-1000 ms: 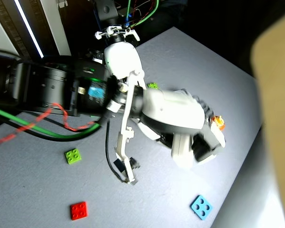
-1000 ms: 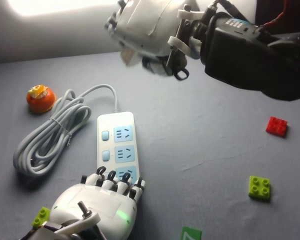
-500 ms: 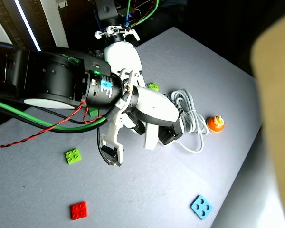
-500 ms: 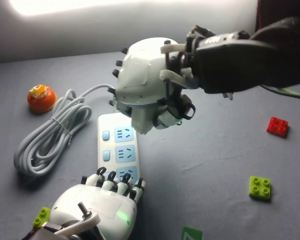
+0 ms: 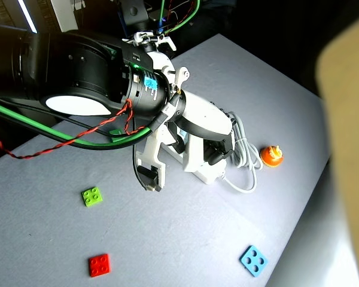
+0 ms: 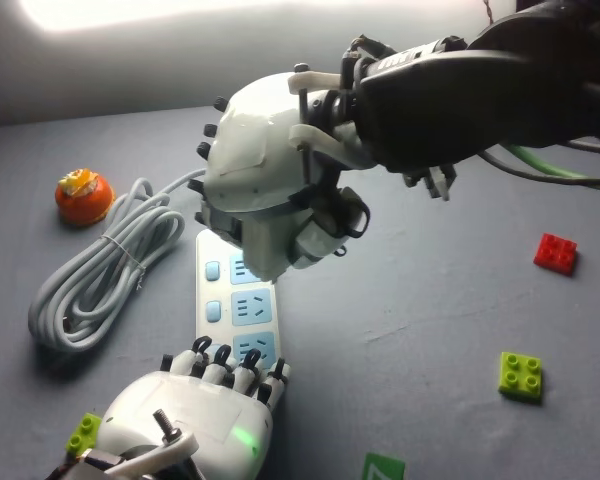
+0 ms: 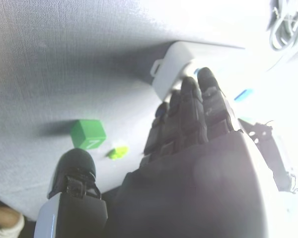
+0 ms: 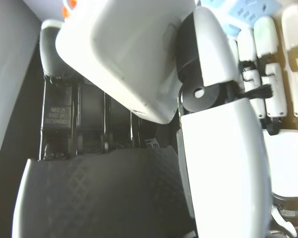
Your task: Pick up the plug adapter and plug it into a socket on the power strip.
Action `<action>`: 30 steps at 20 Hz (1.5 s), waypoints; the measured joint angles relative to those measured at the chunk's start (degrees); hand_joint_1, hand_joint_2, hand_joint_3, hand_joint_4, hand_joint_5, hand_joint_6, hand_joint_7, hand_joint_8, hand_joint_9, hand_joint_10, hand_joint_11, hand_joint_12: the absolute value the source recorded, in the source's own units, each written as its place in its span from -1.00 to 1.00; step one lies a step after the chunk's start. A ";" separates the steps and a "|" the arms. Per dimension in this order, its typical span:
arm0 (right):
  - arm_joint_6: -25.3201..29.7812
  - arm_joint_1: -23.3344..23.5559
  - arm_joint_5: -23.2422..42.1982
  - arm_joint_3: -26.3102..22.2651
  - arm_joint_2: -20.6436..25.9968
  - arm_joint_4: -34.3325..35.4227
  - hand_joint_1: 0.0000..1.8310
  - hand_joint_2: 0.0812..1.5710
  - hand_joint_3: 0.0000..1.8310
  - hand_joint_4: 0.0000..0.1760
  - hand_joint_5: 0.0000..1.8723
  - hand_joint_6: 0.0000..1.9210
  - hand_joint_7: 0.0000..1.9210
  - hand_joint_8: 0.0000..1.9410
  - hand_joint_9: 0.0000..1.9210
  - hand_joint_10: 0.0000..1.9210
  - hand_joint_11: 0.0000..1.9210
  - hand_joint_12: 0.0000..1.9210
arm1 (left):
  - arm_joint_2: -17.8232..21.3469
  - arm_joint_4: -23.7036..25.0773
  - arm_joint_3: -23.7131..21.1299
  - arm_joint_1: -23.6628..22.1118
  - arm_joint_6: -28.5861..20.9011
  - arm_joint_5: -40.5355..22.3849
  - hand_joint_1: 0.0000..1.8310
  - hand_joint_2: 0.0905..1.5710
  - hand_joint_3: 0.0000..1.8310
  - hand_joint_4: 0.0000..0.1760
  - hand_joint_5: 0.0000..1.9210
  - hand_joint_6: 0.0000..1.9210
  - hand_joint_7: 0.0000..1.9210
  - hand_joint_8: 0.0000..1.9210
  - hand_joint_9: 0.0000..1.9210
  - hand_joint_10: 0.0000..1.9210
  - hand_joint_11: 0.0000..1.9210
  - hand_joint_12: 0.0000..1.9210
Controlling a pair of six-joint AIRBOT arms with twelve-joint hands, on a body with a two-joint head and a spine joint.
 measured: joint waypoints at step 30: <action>87.38 0.07 -13.77 1.70 -10.88 -68.91 0.33 0.47 -1.00 -1.00 -0.08 0.05 -0.06 0.35 -0.24 0.36 -0.31 0.70 | 0.46 0.22 -0.22 0.44 -0.92 0.11 -1.00 0.51 -1.00 -1.00 -0.88 -1.00 -0.89 -1.00 -0.90 -1.00 -1.00 -0.75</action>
